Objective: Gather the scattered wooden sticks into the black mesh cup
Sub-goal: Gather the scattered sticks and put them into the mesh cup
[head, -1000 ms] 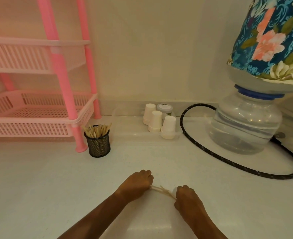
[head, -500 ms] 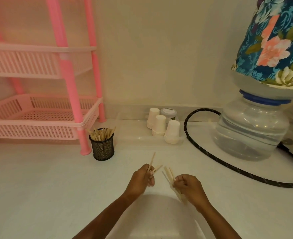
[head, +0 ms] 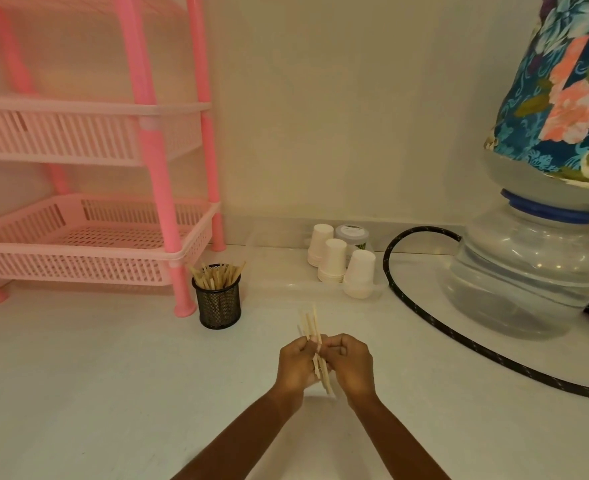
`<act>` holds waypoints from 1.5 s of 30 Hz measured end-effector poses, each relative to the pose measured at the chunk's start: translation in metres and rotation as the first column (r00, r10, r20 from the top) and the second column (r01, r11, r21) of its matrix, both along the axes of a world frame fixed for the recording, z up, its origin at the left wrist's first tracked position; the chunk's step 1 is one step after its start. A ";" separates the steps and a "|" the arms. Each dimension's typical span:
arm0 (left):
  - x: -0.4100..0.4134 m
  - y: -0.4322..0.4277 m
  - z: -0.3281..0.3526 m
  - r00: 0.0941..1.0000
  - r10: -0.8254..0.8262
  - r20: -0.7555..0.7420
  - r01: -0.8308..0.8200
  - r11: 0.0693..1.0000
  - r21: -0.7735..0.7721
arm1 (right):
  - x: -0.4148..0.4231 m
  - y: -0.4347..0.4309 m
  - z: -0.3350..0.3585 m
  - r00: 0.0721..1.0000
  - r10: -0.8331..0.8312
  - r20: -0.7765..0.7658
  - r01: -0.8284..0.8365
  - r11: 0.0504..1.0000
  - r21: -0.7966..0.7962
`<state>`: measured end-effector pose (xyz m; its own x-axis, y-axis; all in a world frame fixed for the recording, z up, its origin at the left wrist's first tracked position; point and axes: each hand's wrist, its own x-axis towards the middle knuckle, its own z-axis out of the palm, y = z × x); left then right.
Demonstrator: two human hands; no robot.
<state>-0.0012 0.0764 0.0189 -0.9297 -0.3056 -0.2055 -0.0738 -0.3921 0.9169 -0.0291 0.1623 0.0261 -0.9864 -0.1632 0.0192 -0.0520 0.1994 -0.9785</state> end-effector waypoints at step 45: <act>0.012 -0.161 -0.043 0.868 0.470 -0.162 -0.362 0.374 -0.854 | -0.062 -0.122 0.104 0.814 0.302 -0.496 -0.293 0.951 0.097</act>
<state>0.0103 -0.0841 -0.0240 -0.6264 -0.7155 0.3094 -0.2346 0.5515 0.8005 -0.0916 0.0399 0.1298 -0.7458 -0.4516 0.4897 -0.5910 0.1092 -0.7993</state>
